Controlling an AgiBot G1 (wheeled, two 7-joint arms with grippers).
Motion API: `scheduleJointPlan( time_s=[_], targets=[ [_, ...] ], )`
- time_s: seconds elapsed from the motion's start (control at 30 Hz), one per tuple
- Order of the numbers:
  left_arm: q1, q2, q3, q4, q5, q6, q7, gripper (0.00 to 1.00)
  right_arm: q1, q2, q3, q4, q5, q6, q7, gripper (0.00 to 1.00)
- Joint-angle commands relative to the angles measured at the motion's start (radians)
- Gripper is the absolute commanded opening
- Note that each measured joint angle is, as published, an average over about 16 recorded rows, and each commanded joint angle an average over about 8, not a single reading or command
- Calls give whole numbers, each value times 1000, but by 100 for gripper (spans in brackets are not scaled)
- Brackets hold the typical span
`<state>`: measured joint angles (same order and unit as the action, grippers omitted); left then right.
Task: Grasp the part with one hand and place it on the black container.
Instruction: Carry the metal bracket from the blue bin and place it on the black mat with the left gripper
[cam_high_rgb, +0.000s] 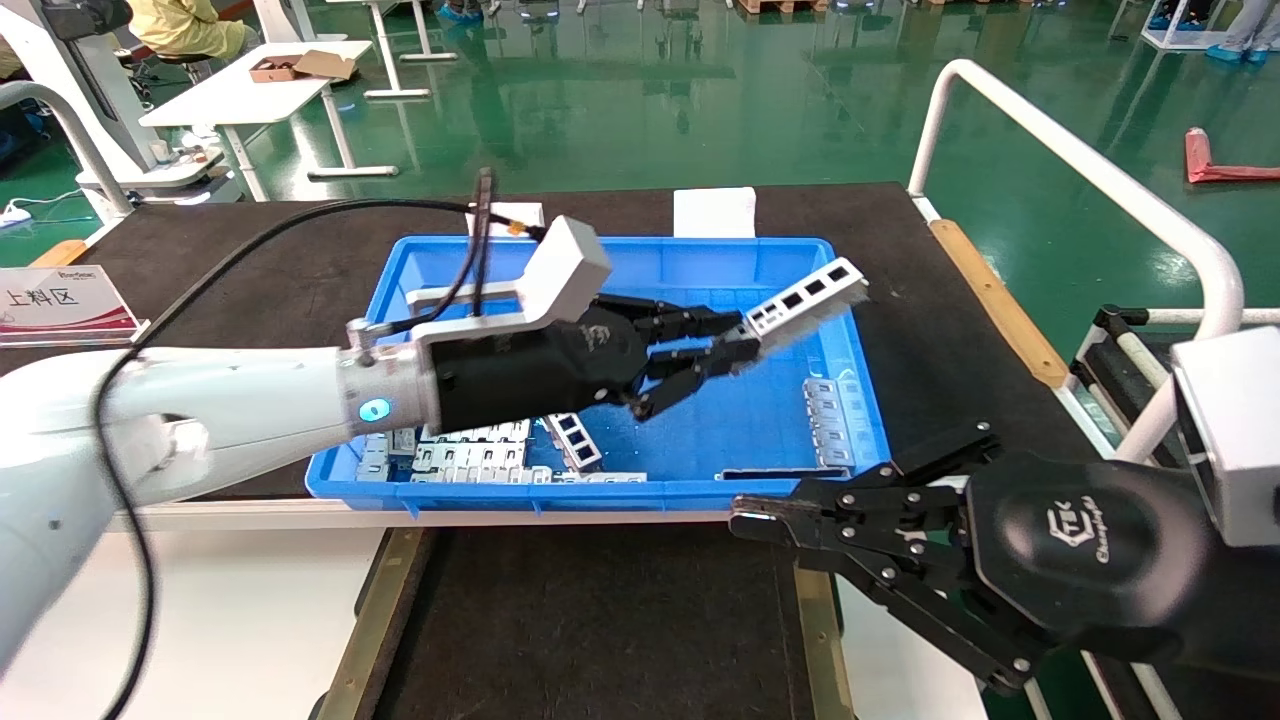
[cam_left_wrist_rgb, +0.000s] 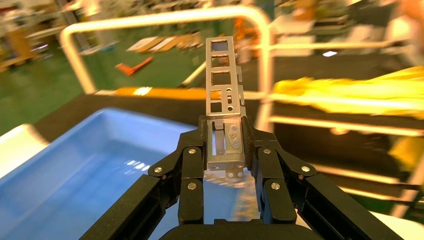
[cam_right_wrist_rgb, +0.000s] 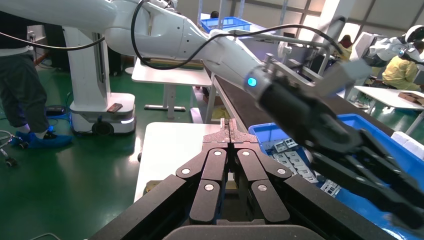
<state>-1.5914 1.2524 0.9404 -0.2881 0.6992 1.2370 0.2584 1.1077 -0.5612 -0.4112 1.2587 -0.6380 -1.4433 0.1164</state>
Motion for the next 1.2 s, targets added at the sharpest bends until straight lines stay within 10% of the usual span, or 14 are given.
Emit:
scheduleJointPlan(
  time_s=[0.03, 0.63, 1.2],
  targets=[
    [0, -21, -8, 3, -18, 91, 8, 0, 0, 0, 0, 0, 0, 0, 0, 0],
    [256, -259, 10, -319, -75, 306, -71, 0, 0, 0, 0, 0, 0, 0, 0, 0],
    [692, -491, 10, -843, -122, -275, -177, 0, 0, 0, 0, 0, 0, 0, 0, 0]
  ],
)
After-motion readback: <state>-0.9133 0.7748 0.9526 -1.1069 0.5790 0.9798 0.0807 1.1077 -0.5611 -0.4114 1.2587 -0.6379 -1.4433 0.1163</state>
